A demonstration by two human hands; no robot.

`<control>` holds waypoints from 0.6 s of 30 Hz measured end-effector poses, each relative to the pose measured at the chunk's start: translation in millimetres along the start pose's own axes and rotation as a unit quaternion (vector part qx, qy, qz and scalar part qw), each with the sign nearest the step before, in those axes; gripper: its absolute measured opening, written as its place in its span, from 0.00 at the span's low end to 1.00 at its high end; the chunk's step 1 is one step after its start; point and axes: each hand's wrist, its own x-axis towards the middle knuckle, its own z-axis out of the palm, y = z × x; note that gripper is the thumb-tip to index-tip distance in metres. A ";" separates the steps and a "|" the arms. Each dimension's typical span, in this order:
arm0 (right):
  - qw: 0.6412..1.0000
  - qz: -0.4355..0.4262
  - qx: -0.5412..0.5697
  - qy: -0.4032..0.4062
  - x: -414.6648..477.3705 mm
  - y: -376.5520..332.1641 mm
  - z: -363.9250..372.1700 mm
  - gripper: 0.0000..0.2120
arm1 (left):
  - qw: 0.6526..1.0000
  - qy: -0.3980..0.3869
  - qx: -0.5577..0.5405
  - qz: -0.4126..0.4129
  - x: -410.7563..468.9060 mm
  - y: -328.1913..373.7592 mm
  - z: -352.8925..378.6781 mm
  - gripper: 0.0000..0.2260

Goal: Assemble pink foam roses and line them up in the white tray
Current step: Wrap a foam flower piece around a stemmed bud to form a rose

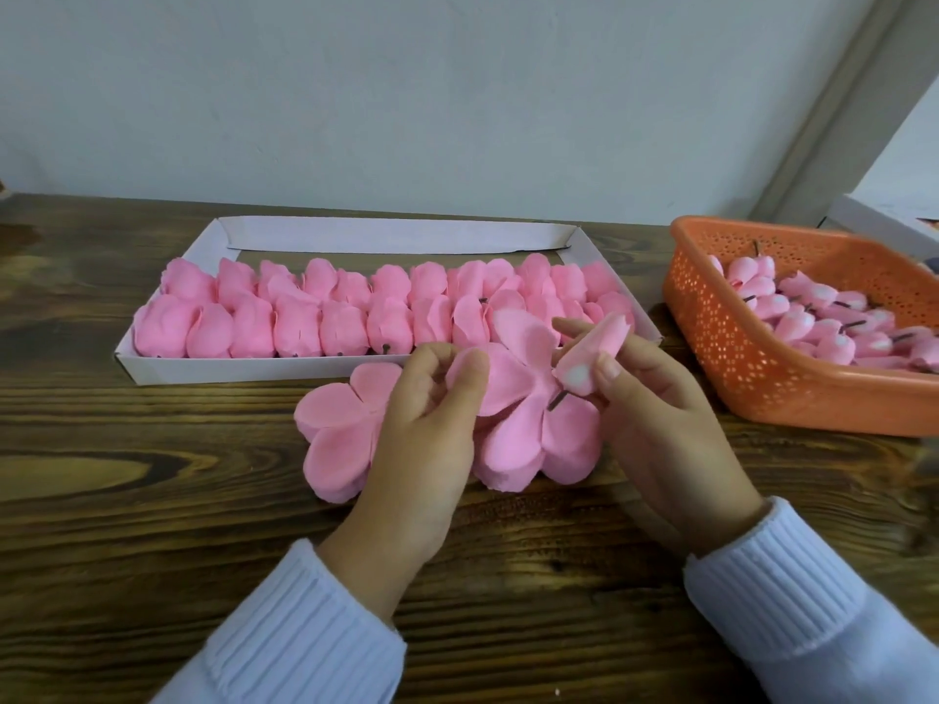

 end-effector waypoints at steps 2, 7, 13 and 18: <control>1.000 0.007 0.021 -0.005 -0.2 -1.2 1.6 0.19 | 1.000 -0.002 0.025 0.016 0.3 -2.1 -1.2 0.07; 0.999 0.006 0.054 -0.004 0.5 -3.1 2.0 0.20 | 0.995 0.009 0.073 0.066 2.0 -3.4 -4.5 0.07; 0.999 -0.008 0.036 -0.024 0.4 -3.2 2.8 0.16 | 0.992 0.010 0.077 0.100 0.2 0.5 -4.9 0.12; 0.999 -0.009 -0.021 -0.037 -1.3 -0.3 1.3 0.16 | 0.994 0.019 0.056 0.092 0.0 1.9 -4.1 0.10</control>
